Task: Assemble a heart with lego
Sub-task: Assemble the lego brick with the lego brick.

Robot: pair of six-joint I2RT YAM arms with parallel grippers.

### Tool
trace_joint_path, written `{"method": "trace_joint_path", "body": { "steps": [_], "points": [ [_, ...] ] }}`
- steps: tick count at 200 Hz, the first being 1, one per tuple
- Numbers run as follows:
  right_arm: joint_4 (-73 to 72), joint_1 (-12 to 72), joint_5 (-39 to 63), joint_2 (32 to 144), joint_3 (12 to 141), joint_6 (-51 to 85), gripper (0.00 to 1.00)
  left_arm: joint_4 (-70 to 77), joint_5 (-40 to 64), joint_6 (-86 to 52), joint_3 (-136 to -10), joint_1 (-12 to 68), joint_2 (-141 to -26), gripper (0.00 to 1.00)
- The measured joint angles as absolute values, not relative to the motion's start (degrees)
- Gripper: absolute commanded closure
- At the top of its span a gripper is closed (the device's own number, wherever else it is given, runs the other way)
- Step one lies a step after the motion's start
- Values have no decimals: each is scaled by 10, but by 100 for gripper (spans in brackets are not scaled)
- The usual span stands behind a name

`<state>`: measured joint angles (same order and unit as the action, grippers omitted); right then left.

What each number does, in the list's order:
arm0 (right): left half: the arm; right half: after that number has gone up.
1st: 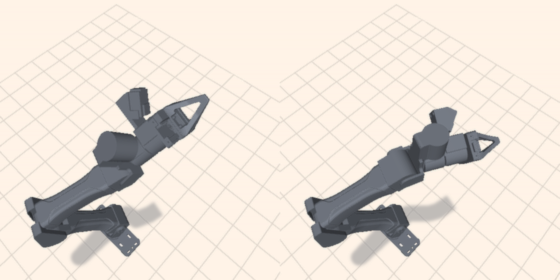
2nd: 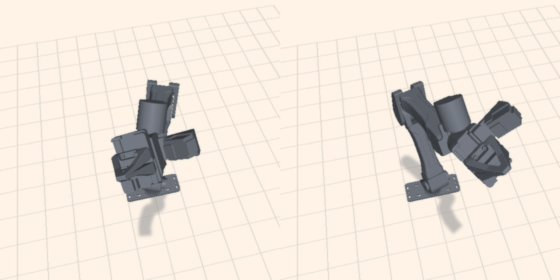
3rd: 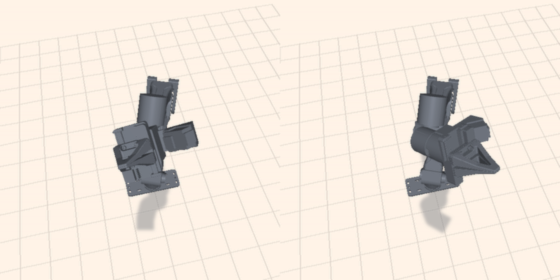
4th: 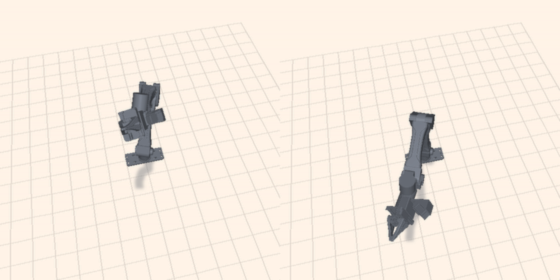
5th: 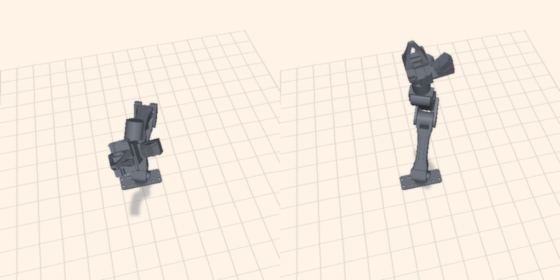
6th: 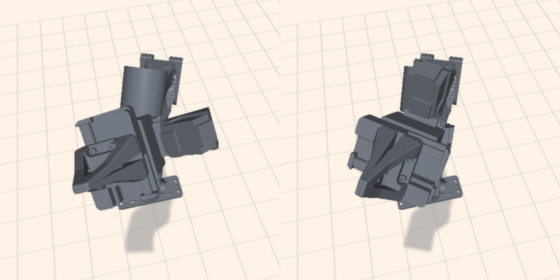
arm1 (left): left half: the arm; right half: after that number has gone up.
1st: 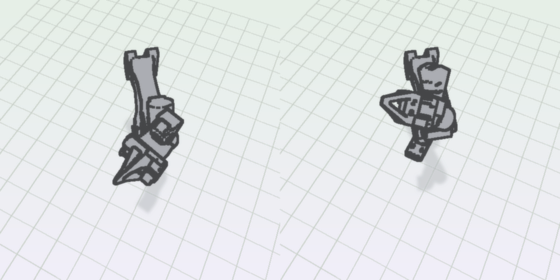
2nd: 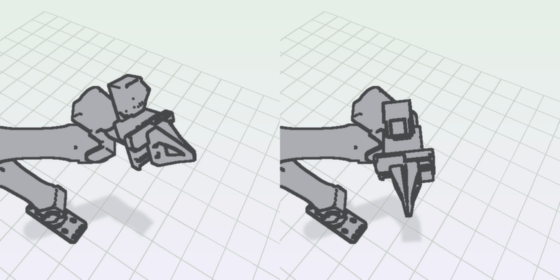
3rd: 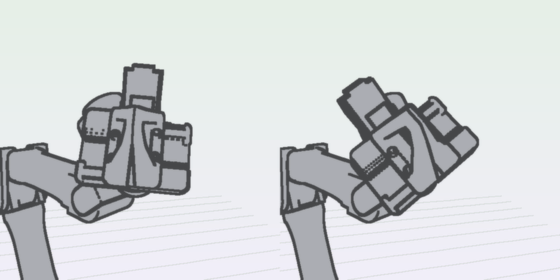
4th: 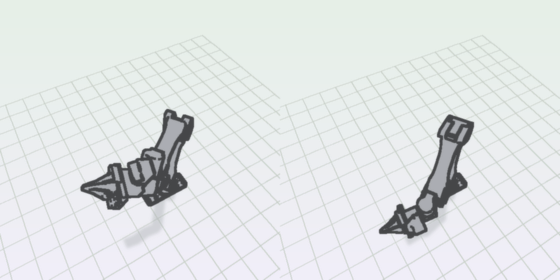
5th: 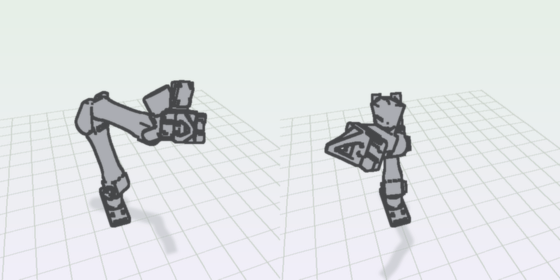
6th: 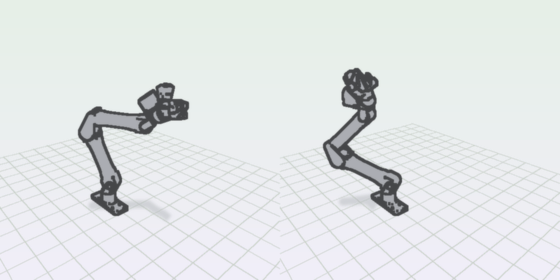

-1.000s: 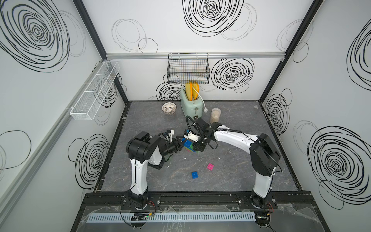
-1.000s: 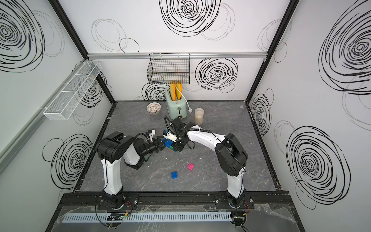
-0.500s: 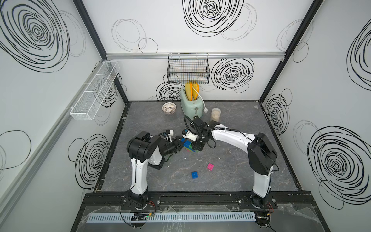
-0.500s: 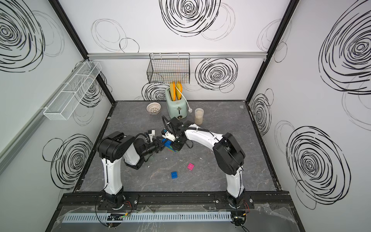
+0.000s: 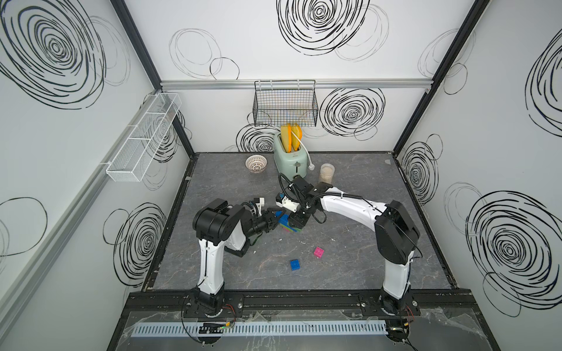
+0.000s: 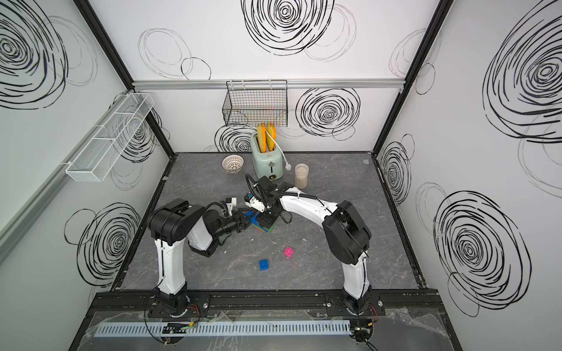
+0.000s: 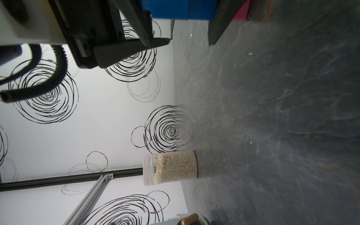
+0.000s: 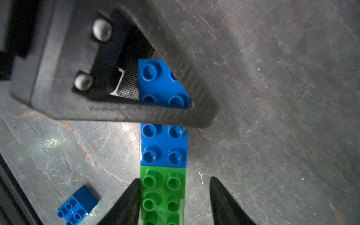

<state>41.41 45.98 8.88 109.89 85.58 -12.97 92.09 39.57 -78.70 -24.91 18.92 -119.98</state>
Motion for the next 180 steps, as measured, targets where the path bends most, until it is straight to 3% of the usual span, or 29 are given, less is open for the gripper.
{"method": "trace_joint_path", "body": {
  "steps": [74, 180],
  "points": [
    [407, 448, 82, 1053, 856, -122, 31, 921, 400, -788, -249, 189, -1200, 52],
    [384, 448, 56, 1072, 832, -106, 29, 921, 402, -788, -249, 189, -1200, 52]
  ]
}}
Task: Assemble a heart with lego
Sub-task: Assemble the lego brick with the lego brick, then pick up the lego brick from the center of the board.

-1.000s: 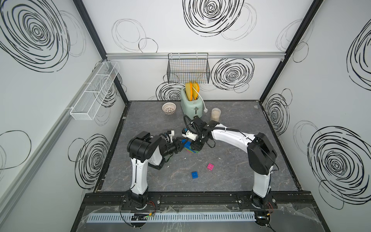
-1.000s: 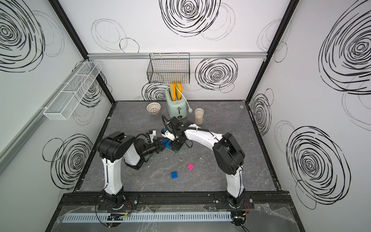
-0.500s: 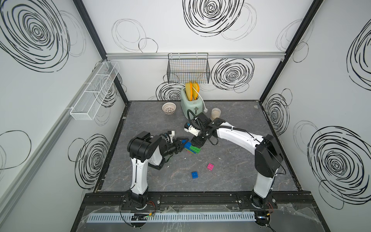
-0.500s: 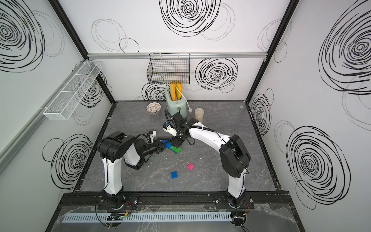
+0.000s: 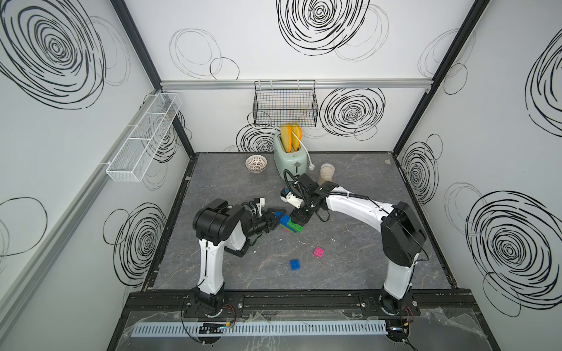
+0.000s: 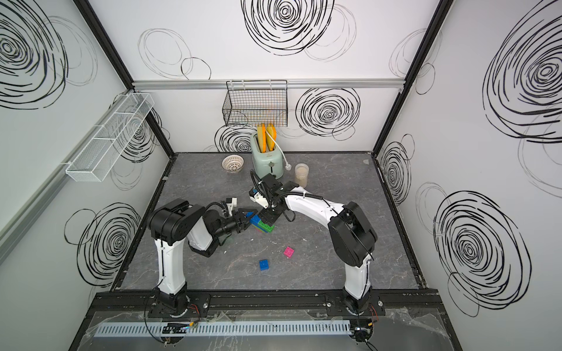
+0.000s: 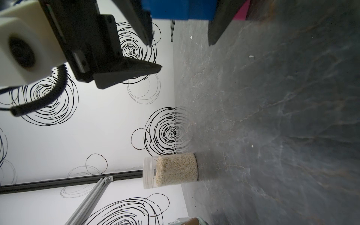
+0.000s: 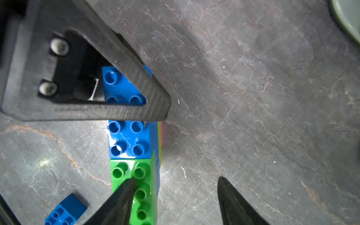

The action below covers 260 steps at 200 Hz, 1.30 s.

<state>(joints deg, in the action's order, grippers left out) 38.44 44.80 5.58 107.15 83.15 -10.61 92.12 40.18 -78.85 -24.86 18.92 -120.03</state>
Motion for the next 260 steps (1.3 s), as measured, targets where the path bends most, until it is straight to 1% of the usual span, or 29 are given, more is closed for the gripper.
{"method": "trace_joint_path", "body": {
  "steps": [31, 53, 89, 122, 151, 183, 228, 246, 260],
  "points": [
    [383, 447, 48, 1060, 827, -98, 25, 921, 402, -789, -249, 189, -1200, 51],
    [377, 446, 44, 1022, 794, -78, 23, 921, 402, -789, -249, 189, -1200, 51],
    [366, 453, 42, 922, 689, -13, 20, 921, 401, -789, -249, 188, -1200, 51],
    [353, 495, 49, 849, 573, 55, 18, 921, 402, -789, -248, 184, -1200, 51],
    [351, 519, 65, 836, 509, 100, 17, 921, 402, -791, -248, 181, -1200, 51],
    [350, 522, 62, 840, 500, 135, 17, 920, 402, -791, -247, 180, -1200, 51],
    [333, 522, 51, 865, 499, 150, 24, 920, 402, -791, -247, 179, -1199, 51],
    [326, 522, 44, 881, 499, 151, 30, 920, 402, -792, -247, 179, -1199, 51],
    [324, 522, 40, 887, 499, 150, 38, 920, 403, -792, -246, 179, -1199, 51]
  ]
}}
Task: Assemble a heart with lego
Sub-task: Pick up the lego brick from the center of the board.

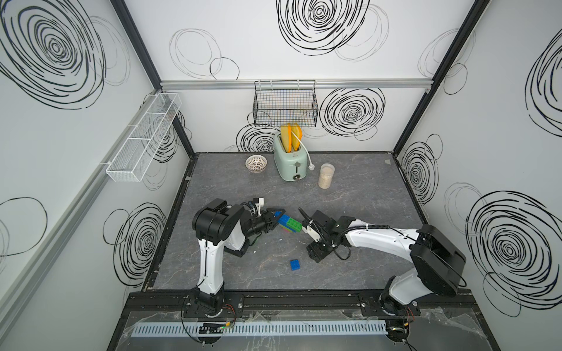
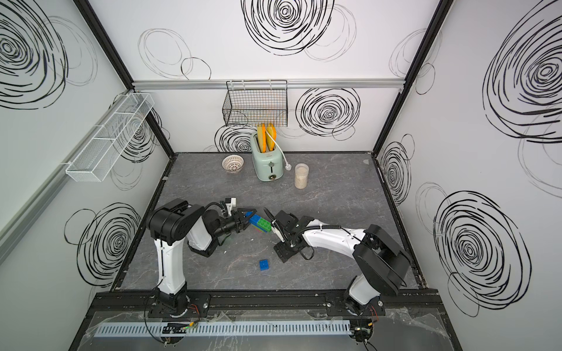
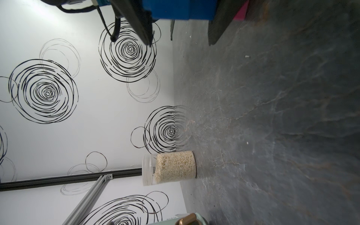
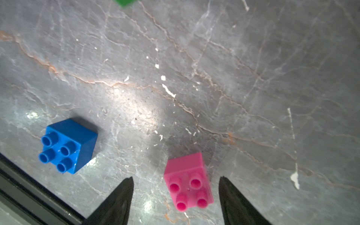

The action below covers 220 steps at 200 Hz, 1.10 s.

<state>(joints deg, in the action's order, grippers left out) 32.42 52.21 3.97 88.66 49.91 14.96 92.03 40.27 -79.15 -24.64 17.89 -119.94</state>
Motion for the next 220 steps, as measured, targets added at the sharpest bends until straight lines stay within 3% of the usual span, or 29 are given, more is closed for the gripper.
{"method": "trace_joint_path", "body": {
  "steps": [30, 73, 139, 220],
  "points": [
    [321, 522, 35, 887, 498, 152, 48, 920, 403, -792, -246, 178, -1199, 51],
    [319, 528, 27, 887, 486, 159, 46, 920, 403, -793, -246, 178, -1199, 51],
    [316, 538, 17, 887, 475, 169, 64, 920, 403, -793, -246, 178, -1199, 50],
    [327, 530, 13, 871, 491, 160, 73, 911, 403, -794, -244, 178, -1199, 23]
  ]
}}
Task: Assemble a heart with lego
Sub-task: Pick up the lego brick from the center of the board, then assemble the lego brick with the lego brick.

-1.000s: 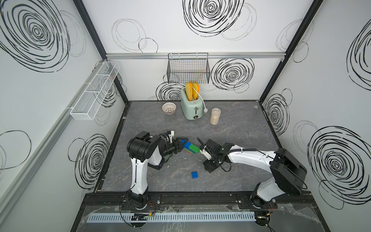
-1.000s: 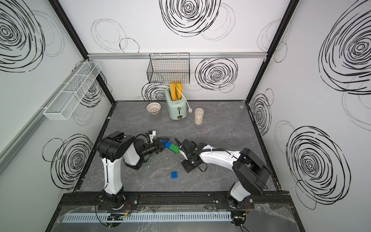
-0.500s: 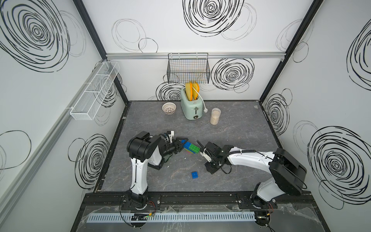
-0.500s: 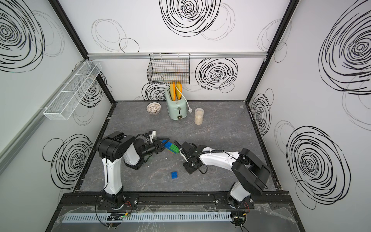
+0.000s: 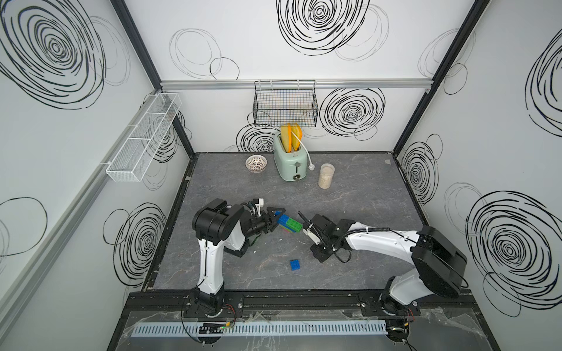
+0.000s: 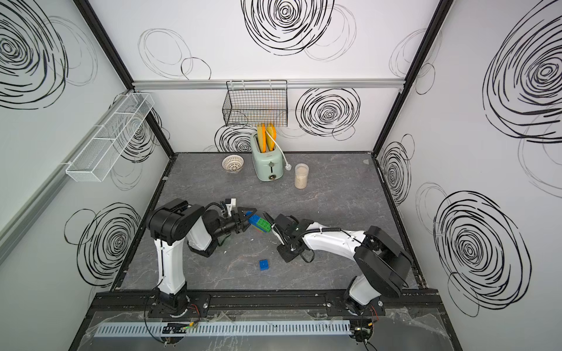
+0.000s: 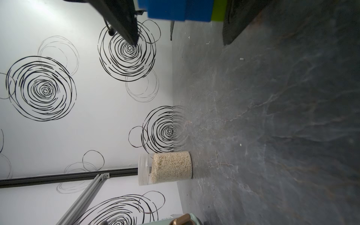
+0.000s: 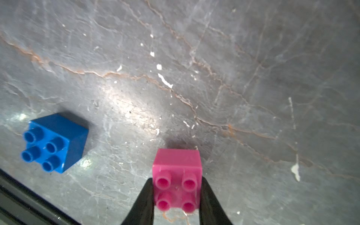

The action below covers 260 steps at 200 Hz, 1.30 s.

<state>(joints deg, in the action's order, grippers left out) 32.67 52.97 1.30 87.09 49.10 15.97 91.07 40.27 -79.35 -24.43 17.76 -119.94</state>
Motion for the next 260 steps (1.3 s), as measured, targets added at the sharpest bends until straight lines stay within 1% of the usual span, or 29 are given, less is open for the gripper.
{"method": "trace_joint_path", "body": {
  "steps": [19, 31, 79, 99, 129, 134, 166, 221, 260],
  "points": [
    [332, 513, 12, 866, 511, 147, 74, 910, 402, -793, -241, 176, -1199, 16],
    [339, 501, 11, 864, 530, 136, 74, 914, 402, -795, -238, 174, -1199, 13],
    [359, 446, 17, 866, 620, 69, 75, 921, 399, -802, -232, 157, -1197, 13],
    [361, 432, 22, 881, 671, 40, 75, 921, 396, -804, -230, 148, -1196, 17],
    [366, 425, 30, 908, 724, 8, 75, 912, 389, -807, -228, 138, -1196, 35],
    [367, 424, 30, 912, 729, 5, 75, 913, 388, -809, -228, 137, -1196, 37],
    [375, 424, 39, 932, 744, -12, 75, 913, 385, -808, -228, 134, -1196, 43],
    [387, 424, 51, 939, 750, -26, 75, 912, 383, -808, -228, 134, -1195, 44],
    [392, 427, 63, 943, 769, -45, 74, 910, 380, -809, -227, 139, -1180, 52]
  ]
}}
